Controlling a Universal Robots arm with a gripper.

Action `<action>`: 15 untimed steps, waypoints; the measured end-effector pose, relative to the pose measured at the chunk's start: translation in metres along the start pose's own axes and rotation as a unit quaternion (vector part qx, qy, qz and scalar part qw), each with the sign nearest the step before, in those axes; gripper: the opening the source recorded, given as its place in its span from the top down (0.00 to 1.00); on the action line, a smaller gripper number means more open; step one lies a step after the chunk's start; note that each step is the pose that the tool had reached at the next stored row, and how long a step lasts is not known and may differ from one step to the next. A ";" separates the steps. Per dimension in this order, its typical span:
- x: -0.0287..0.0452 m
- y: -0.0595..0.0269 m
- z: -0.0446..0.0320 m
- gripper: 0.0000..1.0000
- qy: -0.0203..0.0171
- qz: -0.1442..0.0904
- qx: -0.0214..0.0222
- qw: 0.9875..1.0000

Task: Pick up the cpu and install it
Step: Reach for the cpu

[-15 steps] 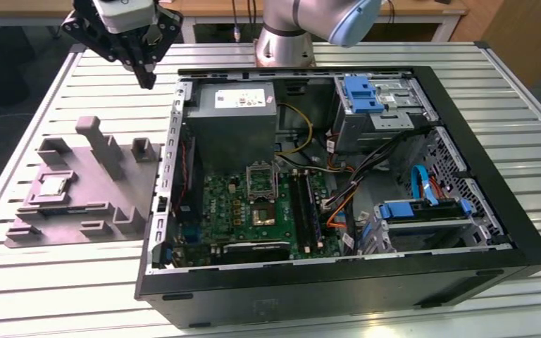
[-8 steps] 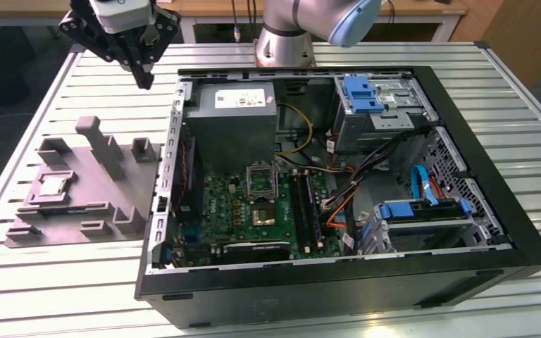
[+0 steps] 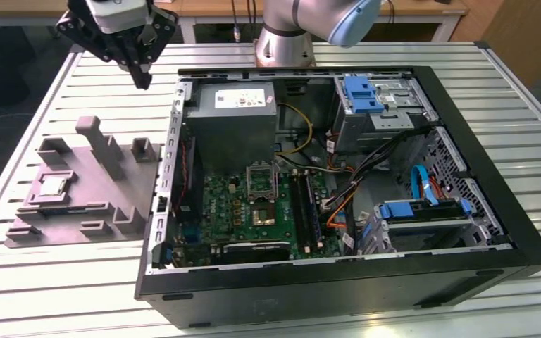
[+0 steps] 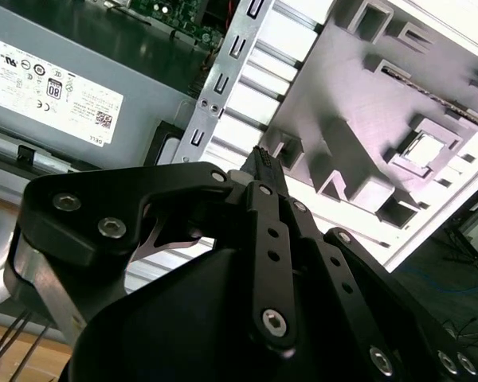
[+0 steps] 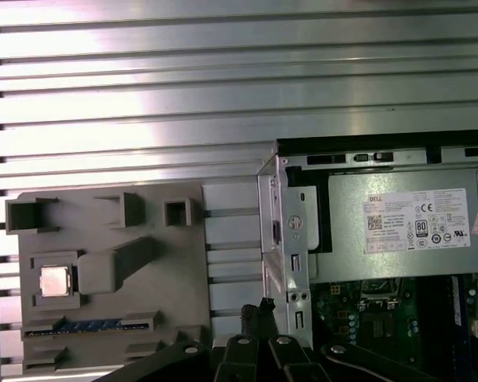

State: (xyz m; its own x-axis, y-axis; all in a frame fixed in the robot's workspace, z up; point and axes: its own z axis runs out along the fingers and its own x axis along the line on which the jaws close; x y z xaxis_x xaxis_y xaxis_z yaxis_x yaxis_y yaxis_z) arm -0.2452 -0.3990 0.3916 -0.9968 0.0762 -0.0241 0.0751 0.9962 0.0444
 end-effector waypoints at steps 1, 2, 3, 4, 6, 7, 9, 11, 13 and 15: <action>0.0003 0.0000 0.0000 0.89 0.000 0.000 0.000 1.000; 0.0005 0.0000 0.0000 0.89 0.000 0.000 0.000 1.000; 0.0008 0.0000 0.0000 0.89 0.000 0.000 0.000 1.000; 0.0010 -0.0001 0.0000 0.89 0.000 0.000 0.000 1.000; 0.0016 -0.0001 0.0000 0.89 0.000 0.000 0.000 1.000; 0.0018 -0.0001 0.0000 0.89 0.000 0.000 0.000 1.000; 0.0022 -0.0001 0.0000 0.89 0.000 0.000 0.000 1.000; 0.0029 -0.0002 0.0001 0.89 0.000 0.000 0.000 1.000; 0.0031 -0.0002 0.0000 0.89 0.000 0.000 0.000 1.000; 0.0037 -0.0003 0.0000 0.89 0.000 0.000 0.000 1.000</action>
State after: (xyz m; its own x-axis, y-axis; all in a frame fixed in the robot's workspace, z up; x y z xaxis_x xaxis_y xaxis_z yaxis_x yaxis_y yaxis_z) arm -0.2488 -0.3989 0.3914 -0.9968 0.0764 -0.0241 0.0752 0.9962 0.0444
